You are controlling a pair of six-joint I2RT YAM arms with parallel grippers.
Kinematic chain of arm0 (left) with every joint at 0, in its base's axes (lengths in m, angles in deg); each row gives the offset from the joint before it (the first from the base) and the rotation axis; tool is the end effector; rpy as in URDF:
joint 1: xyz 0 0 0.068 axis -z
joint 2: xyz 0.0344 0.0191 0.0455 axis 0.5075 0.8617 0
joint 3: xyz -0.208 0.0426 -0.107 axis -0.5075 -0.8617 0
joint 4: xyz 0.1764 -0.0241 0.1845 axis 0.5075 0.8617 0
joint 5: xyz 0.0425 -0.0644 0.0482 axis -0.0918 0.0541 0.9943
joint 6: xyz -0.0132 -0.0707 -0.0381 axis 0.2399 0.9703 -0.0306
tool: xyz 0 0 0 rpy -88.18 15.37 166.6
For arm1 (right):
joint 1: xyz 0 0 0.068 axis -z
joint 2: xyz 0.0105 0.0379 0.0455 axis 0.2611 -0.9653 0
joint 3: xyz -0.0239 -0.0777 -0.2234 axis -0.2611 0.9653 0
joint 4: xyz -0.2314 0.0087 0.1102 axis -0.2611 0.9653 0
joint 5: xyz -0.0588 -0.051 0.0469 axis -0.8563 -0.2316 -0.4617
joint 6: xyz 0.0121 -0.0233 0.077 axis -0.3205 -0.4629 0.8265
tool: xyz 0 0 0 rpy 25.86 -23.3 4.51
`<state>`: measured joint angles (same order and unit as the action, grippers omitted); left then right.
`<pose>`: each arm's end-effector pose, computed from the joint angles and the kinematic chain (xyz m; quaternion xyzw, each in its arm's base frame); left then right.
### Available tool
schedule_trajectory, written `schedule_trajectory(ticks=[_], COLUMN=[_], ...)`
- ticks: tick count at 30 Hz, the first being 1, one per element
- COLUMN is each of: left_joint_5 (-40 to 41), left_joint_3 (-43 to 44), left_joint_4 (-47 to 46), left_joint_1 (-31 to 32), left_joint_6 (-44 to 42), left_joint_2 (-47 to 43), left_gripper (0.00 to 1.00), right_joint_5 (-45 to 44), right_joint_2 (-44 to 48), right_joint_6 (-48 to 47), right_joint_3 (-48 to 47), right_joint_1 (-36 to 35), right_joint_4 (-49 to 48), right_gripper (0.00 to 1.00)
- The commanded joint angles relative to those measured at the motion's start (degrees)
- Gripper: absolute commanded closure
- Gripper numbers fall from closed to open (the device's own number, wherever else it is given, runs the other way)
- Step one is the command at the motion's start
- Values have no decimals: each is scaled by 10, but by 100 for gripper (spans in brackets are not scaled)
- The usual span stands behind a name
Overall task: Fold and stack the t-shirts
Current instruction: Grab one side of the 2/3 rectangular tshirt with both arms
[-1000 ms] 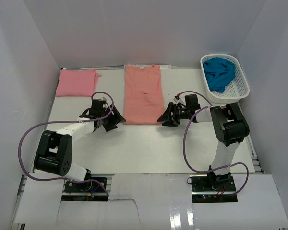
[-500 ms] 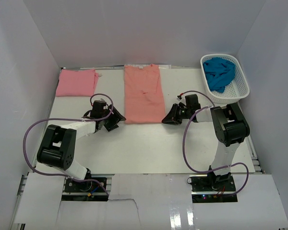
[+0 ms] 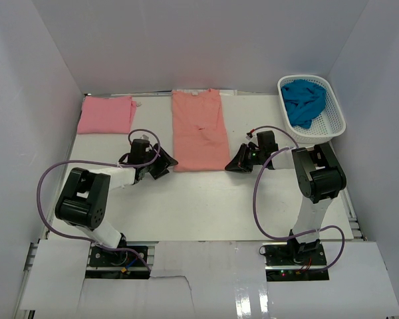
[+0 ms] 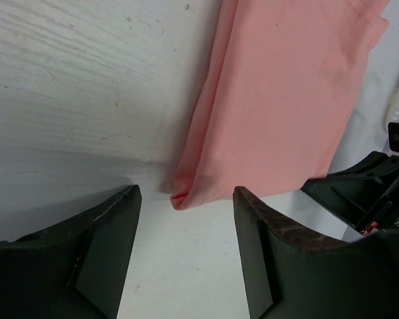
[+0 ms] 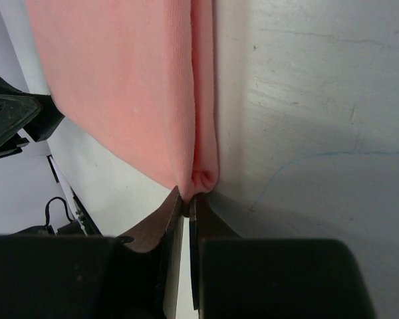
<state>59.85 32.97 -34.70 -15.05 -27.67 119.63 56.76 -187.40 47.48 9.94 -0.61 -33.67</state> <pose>0.3035 -0.1010 0.0854 -0.2531 0.8859 -0.2993 0.2481 0.3364 0.1374 0.0635 0.0513 0.8894 0.4111 0.1929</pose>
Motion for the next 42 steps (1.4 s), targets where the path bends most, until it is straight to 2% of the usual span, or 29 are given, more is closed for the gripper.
schedule_trajectory(ticks=[1,7,8,10,11,12,14,16,22,25,32,36,40,42], left_joint_5=[12,3,2,8,11,21,27,20,-46,-67,-71,-69,-33,-28], left_joint_3=[-1,3,7,9,8,9,10,11,22,9,-72,-121,-120,-110], left_joint_4=[21,13,13,20,22,28,37,36,36,62,150,212,302,339], left_joint_1=[17,28,28,28,29,28,28,28,36,55,155,209,224,226], left_joint_6=[-8,-4,-5,-6,-7,-6,-7,-13,-46,-60,-32,4,13,10], left_joint_2=[18,56,67,75,75,75,75,79,91,61,-90,-213,-303,-318], left_gripper=[31,35,40,55,75,85,96,100,100,100,100,100,100,100], right_joint_5=[-48,-46,-45,-46,-47,-48,-48,-47,-64,-65,-102,-129,-145,-145], right_joint_2=[0,3,4,5,7,8,12,16,53,90,226,356,469,512], right_joint_6=[-24,-26,-26,-26,-28,-29,-33,-34,-69,-83,-54,-29,-19,-21], right_joint_3=[-11,-16,-16,-15,-15,-15,-16,-14,9,51,197,287,312,305], right_joint_1=[4,4,4,4,4,4,4,4,-9,-26,-110,-126,-142,-149], right_joint_4=[30,36,36,37,38,40,43,47,92,108,116,158,230,280], right_gripper=[92,92,92,92,92,92,92,92,92,92,92,92,92,92])
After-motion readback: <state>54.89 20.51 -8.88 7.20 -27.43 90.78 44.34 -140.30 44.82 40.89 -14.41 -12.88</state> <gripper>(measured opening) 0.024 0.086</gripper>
